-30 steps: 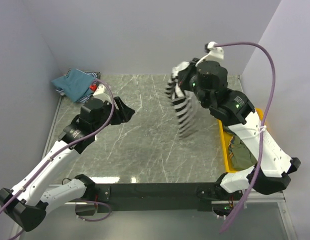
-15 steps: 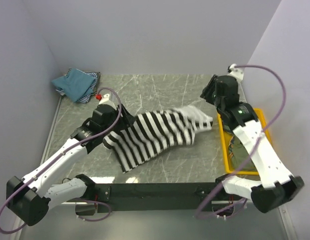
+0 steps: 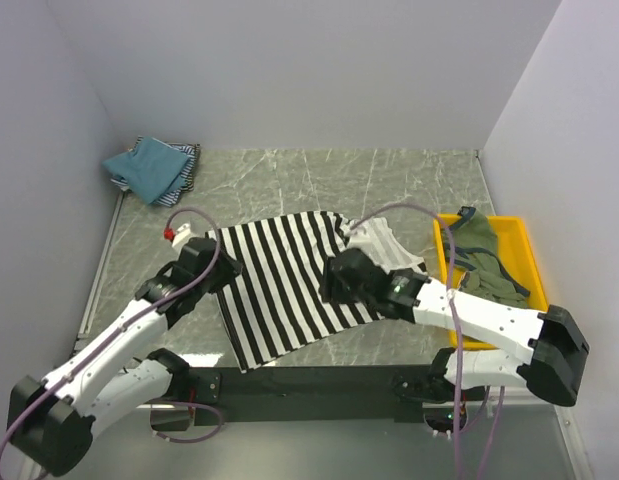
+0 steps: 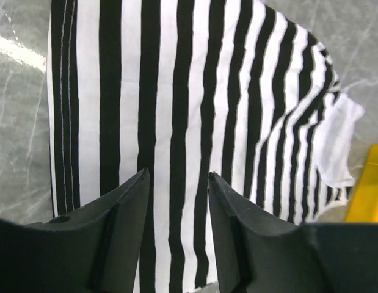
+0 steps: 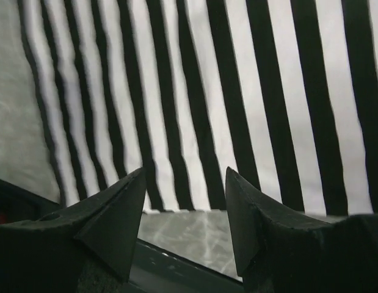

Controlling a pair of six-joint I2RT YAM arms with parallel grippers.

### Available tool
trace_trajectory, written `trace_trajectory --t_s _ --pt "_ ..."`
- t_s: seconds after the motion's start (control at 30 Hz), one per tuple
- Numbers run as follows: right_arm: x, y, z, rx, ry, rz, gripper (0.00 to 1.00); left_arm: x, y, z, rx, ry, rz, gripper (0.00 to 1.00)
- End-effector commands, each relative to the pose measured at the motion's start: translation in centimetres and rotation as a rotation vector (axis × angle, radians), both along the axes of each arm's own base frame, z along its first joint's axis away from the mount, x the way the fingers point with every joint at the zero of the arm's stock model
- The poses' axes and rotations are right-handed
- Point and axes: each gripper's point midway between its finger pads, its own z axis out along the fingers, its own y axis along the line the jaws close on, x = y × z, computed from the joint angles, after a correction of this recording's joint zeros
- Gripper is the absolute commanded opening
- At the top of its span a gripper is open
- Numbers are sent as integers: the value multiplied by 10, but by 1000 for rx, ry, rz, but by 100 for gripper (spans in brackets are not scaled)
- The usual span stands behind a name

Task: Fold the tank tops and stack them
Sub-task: Flatten the tank top out

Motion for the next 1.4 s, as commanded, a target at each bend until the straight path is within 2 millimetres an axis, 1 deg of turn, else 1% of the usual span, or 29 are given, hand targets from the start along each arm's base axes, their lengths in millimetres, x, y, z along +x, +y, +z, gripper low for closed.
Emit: trace_trajectory --t_s 0.0,0.07,0.1,0.13,0.2,0.27,0.37,0.4,0.43,0.5,0.63,0.73,0.77,0.8,0.83,0.87,0.9,0.97,1.0,1.07,1.1,1.13,1.17,1.2,1.23,1.27,1.3,1.33,1.37 --pt "-6 -32 -39 -38 36 -194 61 -18 3 -5 -80 19 30 48" --pt "-10 -50 -44 -36 27 -249 61 -28 -3 -16 -109 59 7 46" --pt "-15 -64 -55 -56 37 -290 61 -35 -6 -29 -119 101 -14 46" --pt "-16 -69 -52 -32 31 -310 61 -38 -7 -35 -114 120 -19 45" --pt "-21 -81 -61 -23 45 -360 61 -36 -3 -45 -72 148 -6 47" --pt "-20 -91 -66 -15 47 -394 62 -24 7 -41 -5 122 30 51" --pt "1 -110 -73 -12 66 -467 62 1 -1 -29 19 70 8 54" --pt "11 -108 -72 3 62 -451 62 9 -5 -32 40 79 -7 54" --pt "19 -119 -79 -9 92 -487 61 17 -8 -33 48 75 -8 54" --pt "27 -121 -76 -33 88 -496 61 30 -10 -43 99 121 -5 52" --pt "37 -122 -80 -66 95 -533 61 55 -7 -47 140 124 49 49" --pt "43 -122 -85 -82 106 -565 61 90 -16 -42 160 104 56 49" --pt "48 -121 -84 -84 107 -571 61 94 -14 -48 195 142 50 49" --pt "49 -120 -85 -95 120 -566 61 111 -14 -53 245 159 59 48" --pt "49 -121 -93 -126 144 -564 61 117 -9 -60 264 184 73 48" --pt "54 -119 -91 -135 148 -564 61 121 -6 -67 267 205 76 47" --pt "55 -122 -93 -156 168 -565 61 125 4 -84 236 251 104 46" --pt "65 -120 -98 -197 203 -555 59 123 11 -102 160 302 123 40" --pt "66 -124 -108 -236 238 -560 59 122 17 -114 91 328 144 38" --pt "82 -115 -104 -238 249 -534 57 118 26 -126 75 358 176 35" --pt "82 -117 -114 -276 288 -530 57 115 33 -133 72 381 202 34" --pt "87 -114 -116 -287 300 -524 56 113 34 -136 65 392 208 32" --pt "104 -106 -106 -276 287 -514 55 111 36 -139 62 400 217 32" --pt "104 -107 -108 -306 315 -508 54 107 38 -139 53 402 235 31" --pt "108 -109 -119 -347 353 -511 52 105 35 -138 31 395 234 29" --pt "128 -100 -107 -339 326 -505 52 102 33 -138 18 395 235 28" --pt "127 -102 -119 -391 374 -495 52 95 33 -139 5 399 240 27" --pt "148 -95 -108 -374 353 -493 50 92 31 -139 -15 405 245 26" --pt "155 -94 -108 -395 360 -484 49 88 30 -139 -32 407 246 25"
